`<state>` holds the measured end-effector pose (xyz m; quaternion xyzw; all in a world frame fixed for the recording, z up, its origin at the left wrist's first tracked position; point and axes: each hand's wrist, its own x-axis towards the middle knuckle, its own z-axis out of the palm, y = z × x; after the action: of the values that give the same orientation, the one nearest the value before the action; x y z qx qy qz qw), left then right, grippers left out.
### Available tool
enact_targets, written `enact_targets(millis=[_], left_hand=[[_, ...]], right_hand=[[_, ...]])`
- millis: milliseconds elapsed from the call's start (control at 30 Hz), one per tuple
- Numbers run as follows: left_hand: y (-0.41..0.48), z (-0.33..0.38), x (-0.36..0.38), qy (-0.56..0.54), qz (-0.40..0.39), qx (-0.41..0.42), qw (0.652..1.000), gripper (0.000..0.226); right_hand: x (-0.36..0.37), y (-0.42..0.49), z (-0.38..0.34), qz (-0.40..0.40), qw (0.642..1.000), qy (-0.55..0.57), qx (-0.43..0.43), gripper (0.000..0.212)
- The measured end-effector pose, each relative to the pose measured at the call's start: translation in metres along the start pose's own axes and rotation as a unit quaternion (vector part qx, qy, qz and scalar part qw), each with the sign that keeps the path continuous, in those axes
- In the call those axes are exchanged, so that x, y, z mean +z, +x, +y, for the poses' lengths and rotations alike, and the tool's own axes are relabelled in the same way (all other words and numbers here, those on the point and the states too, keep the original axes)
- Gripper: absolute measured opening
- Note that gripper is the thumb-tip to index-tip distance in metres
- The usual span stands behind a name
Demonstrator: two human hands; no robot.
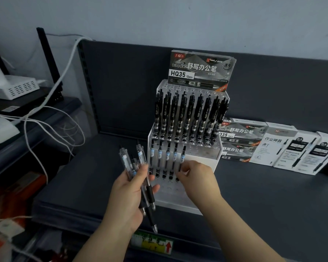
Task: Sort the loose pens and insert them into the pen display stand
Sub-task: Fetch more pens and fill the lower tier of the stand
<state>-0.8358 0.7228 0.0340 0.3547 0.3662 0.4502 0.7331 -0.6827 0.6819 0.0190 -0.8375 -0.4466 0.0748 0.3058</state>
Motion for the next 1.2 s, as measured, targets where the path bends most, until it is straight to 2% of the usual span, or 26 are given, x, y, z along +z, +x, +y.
enact_targets(millis=[100,233,367,500,667,733,1000,1200], left_hand=[[-0.003,-0.005,0.005,0.009,-0.005,-0.007,1.000,0.016],[-0.007,-0.013,0.014,0.056,-0.018,-0.007,0.998,0.015],[-0.012,-0.019,0.027,0.085,-0.045,0.009,0.995,0.014],[-0.012,-0.021,0.034,0.063,-0.055,-0.002,0.996,0.014],[-0.003,-0.013,0.034,0.036,-0.014,-0.008,0.999,0.015],[0.000,-0.011,0.032,0.041,0.000,-0.014,0.999,0.016],[0.006,-0.012,0.030,0.022,-0.018,-0.042,0.999,0.020],[0.004,-0.010,0.029,0.005,-0.050,-0.048,0.998,0.014]], right_hand=[[-0.008,-0.018,-0.002,0.017,0.995,0.099,-0.009,0.017],[-0.018,-0.044,-0.014,-0.115,0.953,0.281,-0.018,0.013],[-0.022,-0.046,-0.014,-0.121,0.938,0.324,-0.009,0.009],[-0.031,-0.041,-0.003,-0.109,0.949,0.295,-0.011,0.008],[-0.036,-0.018,0.014,0.044,0.966,0.255,0.012,0.006],[-0.033,-0.011,0.017,0.075,0.968,0.241,0.007,0.010],[-0.012,-0.004,0.021,0.027,0.995,0.083,-0.048,0.017],[-0.009,-0.003,0.019,-0.004,0.997,-0.055,-0.047,0.020]])
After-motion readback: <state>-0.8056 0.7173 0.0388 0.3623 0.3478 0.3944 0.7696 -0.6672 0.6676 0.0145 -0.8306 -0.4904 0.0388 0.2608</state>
